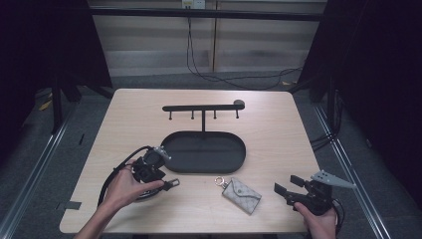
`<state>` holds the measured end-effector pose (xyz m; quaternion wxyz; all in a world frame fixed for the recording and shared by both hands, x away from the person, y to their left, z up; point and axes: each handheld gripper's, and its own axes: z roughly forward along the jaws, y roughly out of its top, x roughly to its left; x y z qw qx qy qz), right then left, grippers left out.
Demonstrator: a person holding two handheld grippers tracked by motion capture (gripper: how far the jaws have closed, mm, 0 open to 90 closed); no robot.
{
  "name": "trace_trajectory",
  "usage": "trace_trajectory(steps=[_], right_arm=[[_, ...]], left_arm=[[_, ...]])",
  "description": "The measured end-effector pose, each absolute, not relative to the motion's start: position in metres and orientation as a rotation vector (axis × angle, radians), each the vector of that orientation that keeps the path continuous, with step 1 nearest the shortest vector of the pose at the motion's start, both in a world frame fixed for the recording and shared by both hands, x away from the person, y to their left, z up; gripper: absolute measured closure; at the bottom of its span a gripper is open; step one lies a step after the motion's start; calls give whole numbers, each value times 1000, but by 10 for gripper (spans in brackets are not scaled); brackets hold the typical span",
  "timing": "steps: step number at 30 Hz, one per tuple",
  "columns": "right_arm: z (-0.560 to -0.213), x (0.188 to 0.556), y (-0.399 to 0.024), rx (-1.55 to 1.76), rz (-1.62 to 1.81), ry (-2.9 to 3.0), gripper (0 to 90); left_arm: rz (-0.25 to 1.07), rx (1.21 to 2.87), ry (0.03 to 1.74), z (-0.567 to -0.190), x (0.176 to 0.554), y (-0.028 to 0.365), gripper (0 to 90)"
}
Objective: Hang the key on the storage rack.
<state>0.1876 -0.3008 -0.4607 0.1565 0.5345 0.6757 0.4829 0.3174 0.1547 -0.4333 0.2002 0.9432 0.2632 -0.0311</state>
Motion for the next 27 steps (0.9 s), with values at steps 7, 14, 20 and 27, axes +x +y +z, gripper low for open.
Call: trace_trajectory(steps=[7,14,20,27], right_arm=[[-461,189,-300,1537,1379,1939,196],[-462,189,-300,1533,1373,1949,196],[-462,189,-300,1538,1366,1959,195],[-462,190,-299,1537,1361,1965,195]], left_arm=[[-96,2713,709,-440,324,147,554],[-112,2772,673,-447,328,136,588],[-108,2798,675,-452,334,133,620],[-104,2833,670,-457,335,128,663]])
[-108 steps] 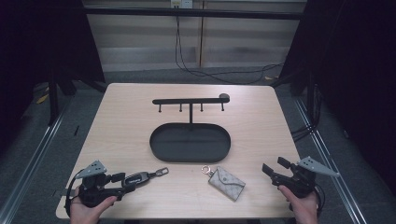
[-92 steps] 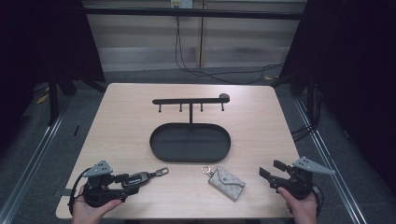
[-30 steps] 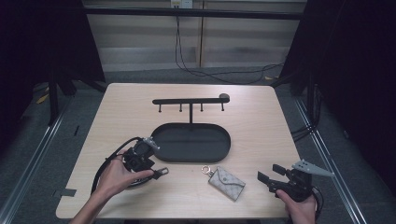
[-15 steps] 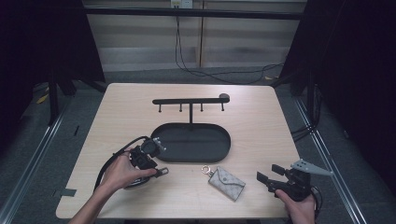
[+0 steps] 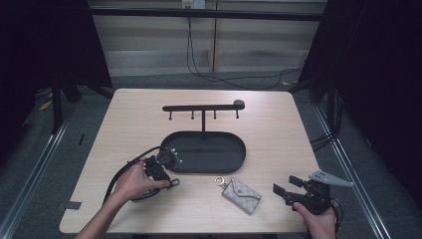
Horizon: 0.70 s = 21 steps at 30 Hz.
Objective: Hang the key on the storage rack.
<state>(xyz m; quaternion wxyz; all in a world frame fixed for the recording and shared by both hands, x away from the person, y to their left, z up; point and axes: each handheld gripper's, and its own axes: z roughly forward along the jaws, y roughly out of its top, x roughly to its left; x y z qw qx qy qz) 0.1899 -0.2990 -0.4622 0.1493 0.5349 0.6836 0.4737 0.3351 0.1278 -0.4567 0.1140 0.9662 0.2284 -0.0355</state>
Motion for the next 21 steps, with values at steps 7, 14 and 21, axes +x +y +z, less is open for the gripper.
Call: trace_trajectory(steps=[7,14,21], right_arm=[[-462,190,-299,1536,1358,1972,195],[-463,191,-298,1540,1356,1977,196],[-463,191,-298,1540,1349,1985,195]], left_arm=[[-93,2882,638,-460,335,121,675],[-82,2919,615,-464,335,116,692],[-42,2954,589,-464,332,111,698]])
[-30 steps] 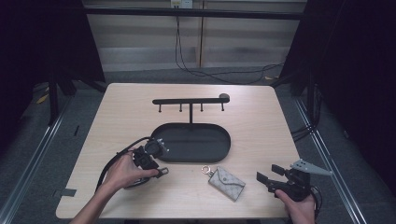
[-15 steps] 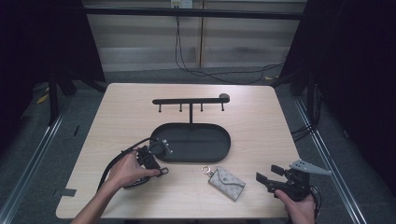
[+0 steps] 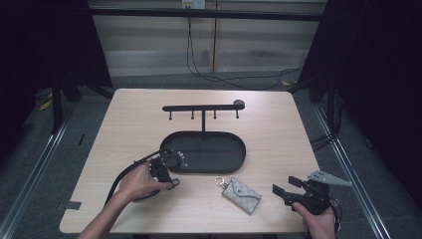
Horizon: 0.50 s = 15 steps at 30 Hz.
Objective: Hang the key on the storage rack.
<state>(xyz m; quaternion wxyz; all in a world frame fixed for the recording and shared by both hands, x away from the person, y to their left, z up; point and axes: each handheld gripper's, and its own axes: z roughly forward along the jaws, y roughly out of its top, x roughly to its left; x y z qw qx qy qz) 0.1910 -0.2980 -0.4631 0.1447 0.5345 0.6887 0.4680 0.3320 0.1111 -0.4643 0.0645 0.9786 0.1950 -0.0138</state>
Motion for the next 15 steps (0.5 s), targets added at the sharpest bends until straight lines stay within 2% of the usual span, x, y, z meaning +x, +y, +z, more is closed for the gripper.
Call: trace_trajectory(steps=[15], right_arm=[[-464,193,-297,1556,1334,1998,197]], left_arm=[[-94,2958,659,-460,335,110,707]])
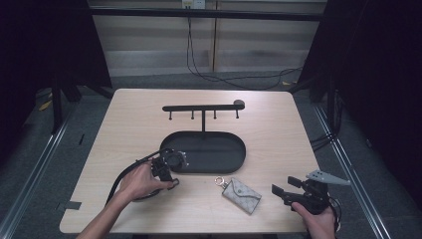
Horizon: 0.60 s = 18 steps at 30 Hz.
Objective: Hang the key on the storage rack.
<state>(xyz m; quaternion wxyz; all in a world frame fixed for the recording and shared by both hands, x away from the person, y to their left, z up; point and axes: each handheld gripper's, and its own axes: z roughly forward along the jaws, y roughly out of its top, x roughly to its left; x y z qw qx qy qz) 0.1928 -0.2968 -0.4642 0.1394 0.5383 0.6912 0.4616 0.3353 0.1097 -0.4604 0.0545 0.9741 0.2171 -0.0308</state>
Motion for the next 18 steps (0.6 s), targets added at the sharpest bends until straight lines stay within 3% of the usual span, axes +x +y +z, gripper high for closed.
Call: trace_trajectory(steps=[18], right_arm=[[-465,194,-297,1560,1331,1999,197]], left_arm=[[-68,2899,696,-420,335,129,706]])
